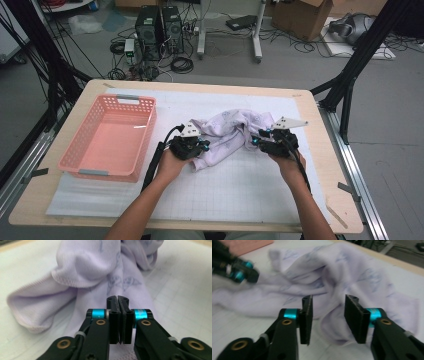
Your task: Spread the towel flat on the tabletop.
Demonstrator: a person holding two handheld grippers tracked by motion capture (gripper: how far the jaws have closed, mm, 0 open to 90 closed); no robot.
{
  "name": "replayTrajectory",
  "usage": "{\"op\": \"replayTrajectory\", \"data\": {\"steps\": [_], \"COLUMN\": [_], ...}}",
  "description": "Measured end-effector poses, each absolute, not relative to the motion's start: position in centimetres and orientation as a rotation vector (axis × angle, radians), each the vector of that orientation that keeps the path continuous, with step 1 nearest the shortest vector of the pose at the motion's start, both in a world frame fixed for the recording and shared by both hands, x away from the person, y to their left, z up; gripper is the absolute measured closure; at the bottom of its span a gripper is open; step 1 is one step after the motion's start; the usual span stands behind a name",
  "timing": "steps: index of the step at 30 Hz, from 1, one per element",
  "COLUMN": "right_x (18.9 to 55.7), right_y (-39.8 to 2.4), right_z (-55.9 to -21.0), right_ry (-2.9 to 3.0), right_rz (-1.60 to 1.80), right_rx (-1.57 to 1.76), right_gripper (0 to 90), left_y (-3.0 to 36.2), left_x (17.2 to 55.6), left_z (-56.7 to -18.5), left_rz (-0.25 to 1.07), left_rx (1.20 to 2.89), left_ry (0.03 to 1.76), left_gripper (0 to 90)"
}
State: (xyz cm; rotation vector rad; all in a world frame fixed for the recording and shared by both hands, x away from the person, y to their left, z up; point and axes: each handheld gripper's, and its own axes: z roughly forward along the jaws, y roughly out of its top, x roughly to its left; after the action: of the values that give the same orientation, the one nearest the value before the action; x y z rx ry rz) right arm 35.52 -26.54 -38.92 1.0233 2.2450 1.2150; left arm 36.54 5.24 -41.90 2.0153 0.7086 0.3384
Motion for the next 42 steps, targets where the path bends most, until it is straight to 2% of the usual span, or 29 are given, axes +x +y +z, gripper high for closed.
{"op": "replayTrajectory", "data": {"steps": [3, 6, 10, 12, 14, 16, 18, 24, 25, 26, 27, 29, 30, 31, 32, 36, 42], "right_x": [35.2, 35.5, 35.9, 36.2, 36.5, 36.7, 36.7, 36.4, 36.4, 36.3, 36.4, 36.3, 36.3, 36.3, 36.3, 35.9, 33.7], "right_y": [-25.5, -24.2, -22.0, -20.8, -20.0, -20.0, -20.2, -21.3, -21.2, -21.0, -20.7, -20.0, -19.7, -19.6, -19.7, -20.2, -22.6], "right_z": [-40.2, -41.8, -43.3, -43.9, -44.6, -44.7, -44.6, -43.9, -43.9, -44.0, -44.3, -44.7, -44.8, -44.8, -44.7, -43.9, -40.3], "right_ry": [2.320, 2.393, 2.431, 2.414, 2.396, 2.377, 2.391, 2.389, 2.393, 2.401, 2.392, 2.405, 2.396, 2.391, 2.398, 2.395, 2.286], "right_rz": [1.191, 1.183, 1.191, 1.156, 1.080, 1.098, 1.117, 1.214, 1.219, 1.217, 1.199, 1.170, 1.144, 1.120, 1.113, 1.158, 1.284], "right_rx": [1.022, 1.041, 1.053, 1.051, 1.043, 1.071, 1.059, 1.055, 1.062, 1.071, 1.079, 1.072, 1.057, 1.034, 1.003, 0.988, 0.899], "right_gripper": [64.6, 67.3, 66.5, 66.5, 72.1, 86.1, 90.0, 89.6, 86.3, 68.9, 61.3, 61.9, 66.8, 83.3, 86.8, 88.2, 90.0], "left_y": [5.3, 5.6, 5.8, 5.9, 6.1, 6.3, 6.6, 7.5, 7.6, 7.7, 7.8, 7.9, 8.0, 8.1, 8.3, 8.7, 9.5], "left_x": [36.6, 36.8, 36.9, 37.0, 36.9, 36.9, 36.9, 36.9, 36.9, 36.8, 36.8, 36.8, 36.7, 36.7, 36.7, 36.6, 36.4], "left_z": [-42.0, -42.2, -42.2, -42.1, -42.0, -41.9, -41.8, -42.3, -42.4, -42.4, -42.5, -42.6, -42.7, -42.7, -42.7, -42.7, -42.6], "left_rz": [0.346, 0.337, 0.340, 0.345, 0.347, 0.350, 0.357, 0.360, 0.362, 0.365, 0.365, 0.365, 0.368, 0.370, 0.372, 0.372, 0.381], "left_rx": [2.027, 2.014, 1.997, 1.988, 1.975, 1.965, 1.949, 1.912, 1.909, 1.900, 1.894, 1.894, 1.895, 1.894, 1.895, 1.882, 1.852], "left_ry": [0.727, 0.762, 0.789, 0.790, 0.804, 0.810, 0.823, 0.853, 0.857, 0.860, 0.862, 0.865, 0.866, 0.870, 0.872, 0.882, 0.904], "left_gripper": [89.0, 80.5, 69.5, 68.5, 65.7, 63.2, 61.0, 59.8, 59.7, 59.7, 59.6, 58.8, 58.2, 57.7, 57.5, 56.1, 51.6]}}
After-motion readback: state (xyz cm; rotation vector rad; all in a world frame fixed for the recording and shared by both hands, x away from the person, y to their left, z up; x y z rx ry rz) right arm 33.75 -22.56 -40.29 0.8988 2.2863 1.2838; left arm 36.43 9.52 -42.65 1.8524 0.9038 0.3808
